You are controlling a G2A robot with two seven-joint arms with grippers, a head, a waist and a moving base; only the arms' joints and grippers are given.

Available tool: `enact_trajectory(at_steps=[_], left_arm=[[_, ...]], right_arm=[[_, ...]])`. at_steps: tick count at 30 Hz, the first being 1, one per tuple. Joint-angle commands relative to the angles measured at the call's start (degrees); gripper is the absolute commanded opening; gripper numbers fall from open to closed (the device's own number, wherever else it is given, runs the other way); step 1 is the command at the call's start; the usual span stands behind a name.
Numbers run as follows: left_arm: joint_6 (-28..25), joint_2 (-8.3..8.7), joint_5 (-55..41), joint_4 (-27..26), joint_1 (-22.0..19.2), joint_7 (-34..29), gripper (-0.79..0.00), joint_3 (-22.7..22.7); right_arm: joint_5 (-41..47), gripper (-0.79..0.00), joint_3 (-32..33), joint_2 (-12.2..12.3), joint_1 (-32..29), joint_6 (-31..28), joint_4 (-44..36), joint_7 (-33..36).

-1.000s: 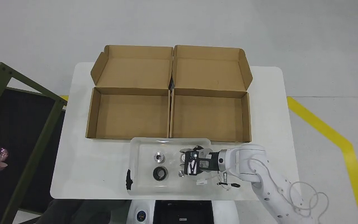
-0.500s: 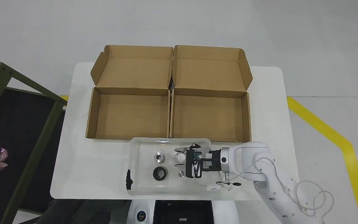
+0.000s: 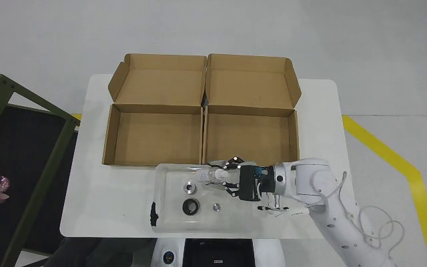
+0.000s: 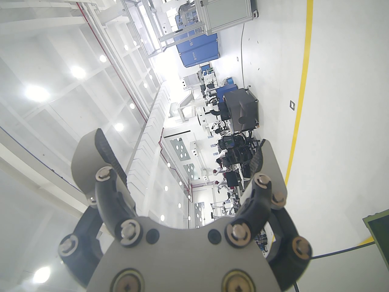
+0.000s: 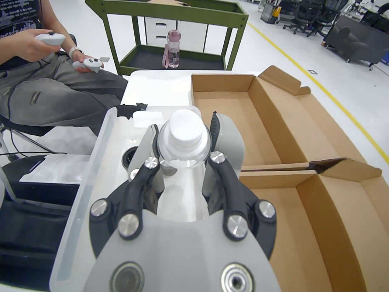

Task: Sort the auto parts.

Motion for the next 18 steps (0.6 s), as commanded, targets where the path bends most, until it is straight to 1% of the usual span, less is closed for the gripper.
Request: enact_trajectory(at_steps=[1,5,9,12,18], left_arm=[[0.0,0.0,0.0,0.0,0.0,0.0,0.0,0.0],[0.0,0.0,0.0,0.0,0.0,0.0,0.0,0.0],[0.0,0.0,0.0,0.0,0.0,0.0,0.0,0.0],[0.0,0.0,0.0,0.0,0.0,0.0,0.0,0.0],[0.0,0.0,0.0,0.0,0.0,0.0,0.0,0.0]], right_arm=[[-0.29,-0.785,0.41,-0.01,0.36,0.1,0.76,-2.38],[-0.29,-0.785,1.37,-0.02,1.12,0.84,3.1,-6.45],[-0.36,-0.785,2.23,0.0,1.9,1.82,4.52,-8.44],[-2.03,-0.785,2.91,0.14,2.53,2.33,4.77,-7.99],[-2.1,-0.785,3.56,0.21,3.72,3.53,7.03,-8.03]])
